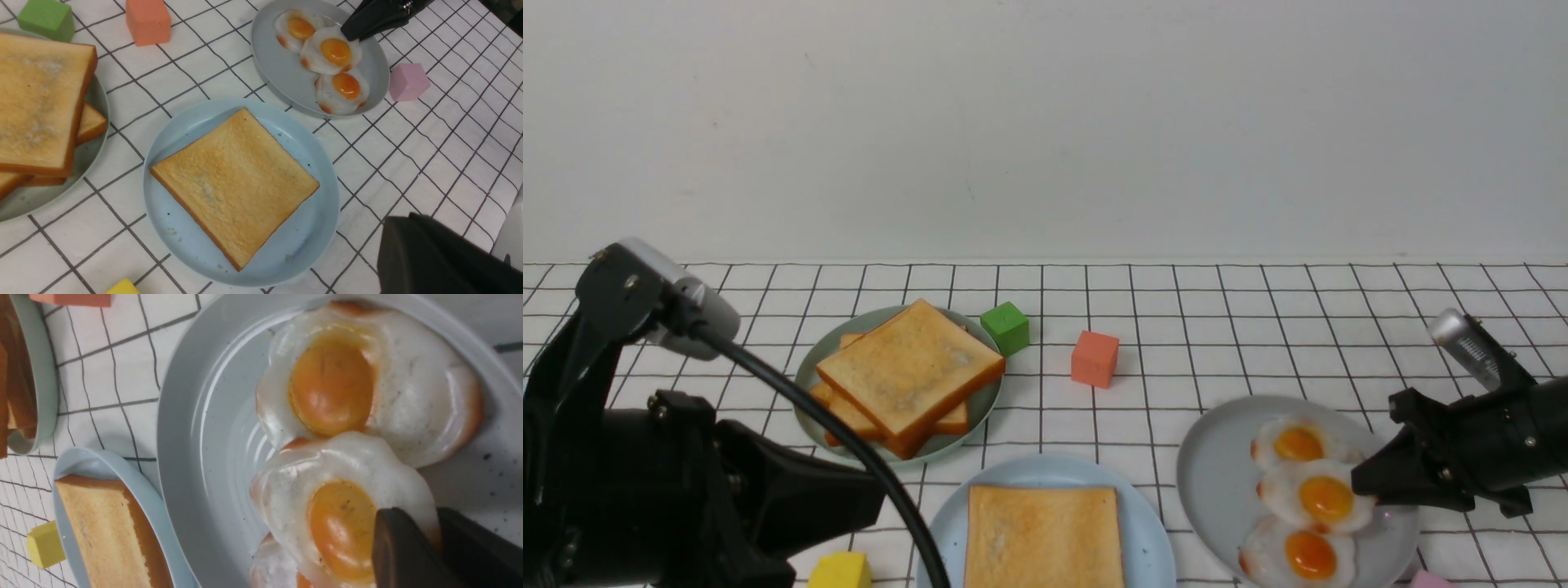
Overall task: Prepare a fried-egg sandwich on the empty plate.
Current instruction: Use the right arm to grab a fried egg, then use the right arm to place the fried egg on the slice of bread in the middle
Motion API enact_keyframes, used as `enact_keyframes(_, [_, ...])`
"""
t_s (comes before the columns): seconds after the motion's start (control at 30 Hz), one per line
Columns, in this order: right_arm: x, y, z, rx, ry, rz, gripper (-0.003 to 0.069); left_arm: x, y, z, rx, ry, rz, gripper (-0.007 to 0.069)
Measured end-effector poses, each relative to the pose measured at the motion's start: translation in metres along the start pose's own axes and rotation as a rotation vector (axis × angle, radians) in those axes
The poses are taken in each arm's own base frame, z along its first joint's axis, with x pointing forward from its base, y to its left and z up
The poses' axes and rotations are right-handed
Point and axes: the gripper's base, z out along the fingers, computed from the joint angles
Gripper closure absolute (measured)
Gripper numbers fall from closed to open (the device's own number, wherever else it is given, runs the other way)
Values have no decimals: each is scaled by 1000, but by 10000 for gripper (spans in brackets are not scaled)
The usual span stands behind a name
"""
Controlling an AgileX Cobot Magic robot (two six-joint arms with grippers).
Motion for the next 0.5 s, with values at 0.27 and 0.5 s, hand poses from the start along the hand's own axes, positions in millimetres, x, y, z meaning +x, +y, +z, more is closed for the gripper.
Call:
enact_keyframes(0.27, [3,46,-27,-159,-68,-55,578,-15,-3,-7,-3,-45,-28,637])
enact_keyframes(0.5, [39,128,15,-324,53,-230,578,-16,-4,-8,-1,-45,-37,633])
